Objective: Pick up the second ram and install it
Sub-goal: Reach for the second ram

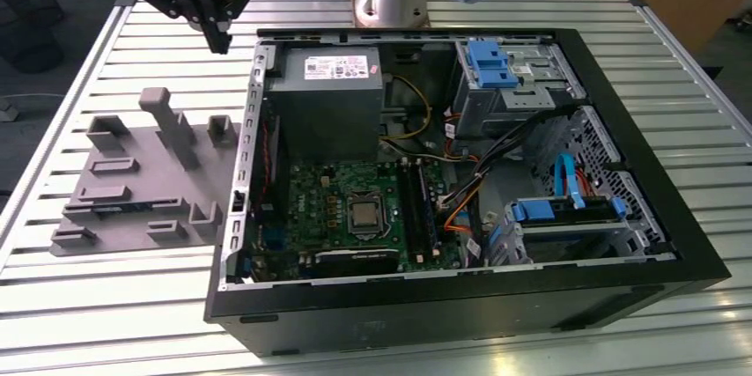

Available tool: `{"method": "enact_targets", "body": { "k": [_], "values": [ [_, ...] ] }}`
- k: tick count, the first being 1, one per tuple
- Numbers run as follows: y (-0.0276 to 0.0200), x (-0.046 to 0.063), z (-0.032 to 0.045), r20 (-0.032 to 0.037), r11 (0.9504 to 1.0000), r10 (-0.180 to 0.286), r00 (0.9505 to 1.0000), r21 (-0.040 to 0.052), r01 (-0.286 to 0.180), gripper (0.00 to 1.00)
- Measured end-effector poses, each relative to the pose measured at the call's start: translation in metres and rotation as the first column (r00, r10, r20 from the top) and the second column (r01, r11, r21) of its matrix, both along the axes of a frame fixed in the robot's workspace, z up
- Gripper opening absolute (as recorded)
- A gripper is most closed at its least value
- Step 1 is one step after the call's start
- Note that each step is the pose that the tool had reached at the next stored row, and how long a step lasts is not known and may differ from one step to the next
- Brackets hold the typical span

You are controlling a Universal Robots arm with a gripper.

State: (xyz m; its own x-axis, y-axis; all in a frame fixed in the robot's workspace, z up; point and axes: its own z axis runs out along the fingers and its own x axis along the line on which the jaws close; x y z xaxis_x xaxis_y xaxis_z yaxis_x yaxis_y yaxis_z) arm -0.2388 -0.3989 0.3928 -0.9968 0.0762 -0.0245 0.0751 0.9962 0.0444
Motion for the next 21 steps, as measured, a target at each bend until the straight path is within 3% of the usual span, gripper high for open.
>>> {"method": "enact_targets", "body": {
  "k": [21],
  "values": [
    [0.0000,-0.0079,-0.0006,0.0000,1.0000,0.000,1.0000,0.0000,0.000,0.11]
  ]
}}
